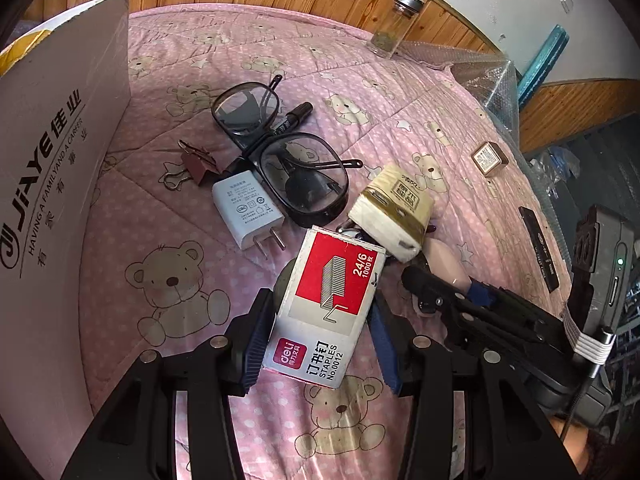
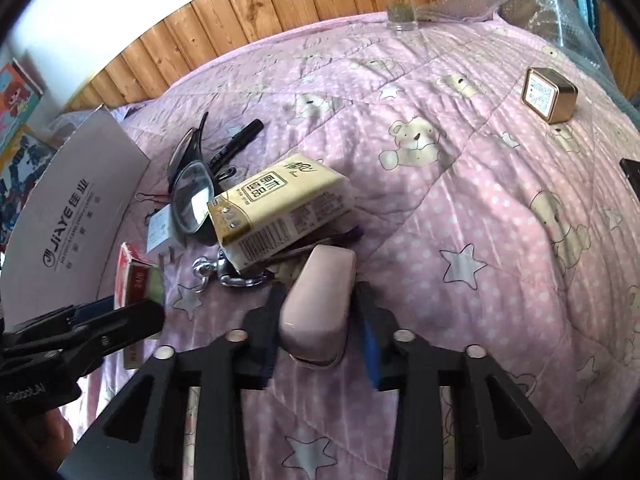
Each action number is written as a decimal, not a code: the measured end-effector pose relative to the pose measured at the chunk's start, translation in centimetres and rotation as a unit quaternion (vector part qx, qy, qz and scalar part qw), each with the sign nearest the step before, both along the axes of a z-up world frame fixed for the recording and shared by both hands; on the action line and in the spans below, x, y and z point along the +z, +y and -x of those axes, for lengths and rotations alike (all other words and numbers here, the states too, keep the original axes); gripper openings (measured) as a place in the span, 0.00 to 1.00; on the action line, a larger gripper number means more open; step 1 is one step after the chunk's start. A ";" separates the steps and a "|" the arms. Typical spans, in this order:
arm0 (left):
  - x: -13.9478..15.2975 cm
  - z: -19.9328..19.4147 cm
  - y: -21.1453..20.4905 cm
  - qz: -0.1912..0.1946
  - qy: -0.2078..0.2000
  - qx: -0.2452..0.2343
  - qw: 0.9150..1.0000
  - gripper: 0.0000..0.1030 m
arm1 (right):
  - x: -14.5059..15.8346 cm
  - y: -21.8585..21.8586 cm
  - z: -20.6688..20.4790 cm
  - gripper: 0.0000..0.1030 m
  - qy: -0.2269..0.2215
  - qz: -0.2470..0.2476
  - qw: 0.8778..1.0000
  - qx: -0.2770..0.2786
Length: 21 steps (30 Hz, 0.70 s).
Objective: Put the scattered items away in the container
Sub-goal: 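Grasp the pink stapler with the right tool while the left tool grasps the green tape roll, then carry the stapler and tape roll with both tools over the yellow-lined box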
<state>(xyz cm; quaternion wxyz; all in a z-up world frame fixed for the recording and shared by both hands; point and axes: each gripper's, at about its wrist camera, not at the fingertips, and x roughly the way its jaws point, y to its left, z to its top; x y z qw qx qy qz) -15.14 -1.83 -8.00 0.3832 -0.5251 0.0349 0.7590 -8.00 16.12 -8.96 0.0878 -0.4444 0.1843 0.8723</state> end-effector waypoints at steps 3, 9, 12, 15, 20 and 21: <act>0.7 0.0 -0.4 -0.009 0.004 0.002 1.000 0.47 | 0.5 0.6 -0.8 0.26 -0.002 0.007 1.000 0.003; 1.3 0.1 -0.8 -0.016 0.000 0.001 1.000 0.47 | 1.3 -0.2 -2.9 0.26 -0.008 0.004 1.000 0.010; 1.8 -0.2 -1.1 -0.015 0.004 0.001 1.000 0.47 | 1.8 -1.1 -3.5 0.26 -0.008 0.000 1.000 0.015; 2.9 -0.5 -1.7 -0.014 0.018 0.002 1.000 0.47 | 2.7 -2.0 -3.9 0.26 0.000 -0.008 1.000 0.023; 4.6 -0.9 -3.3 0.013 0.051 0.021 0.998 0.47 | 4.7 -4.1 -4.3 0.26 0.020 -0.024 0.998 0.045; 4.9 -0.9 -3.7 0.015 0.056 0.027 0.998 0.47 | 5.1 -4.6 -4.3 0.26 0.024 -0.027 0.998 0.051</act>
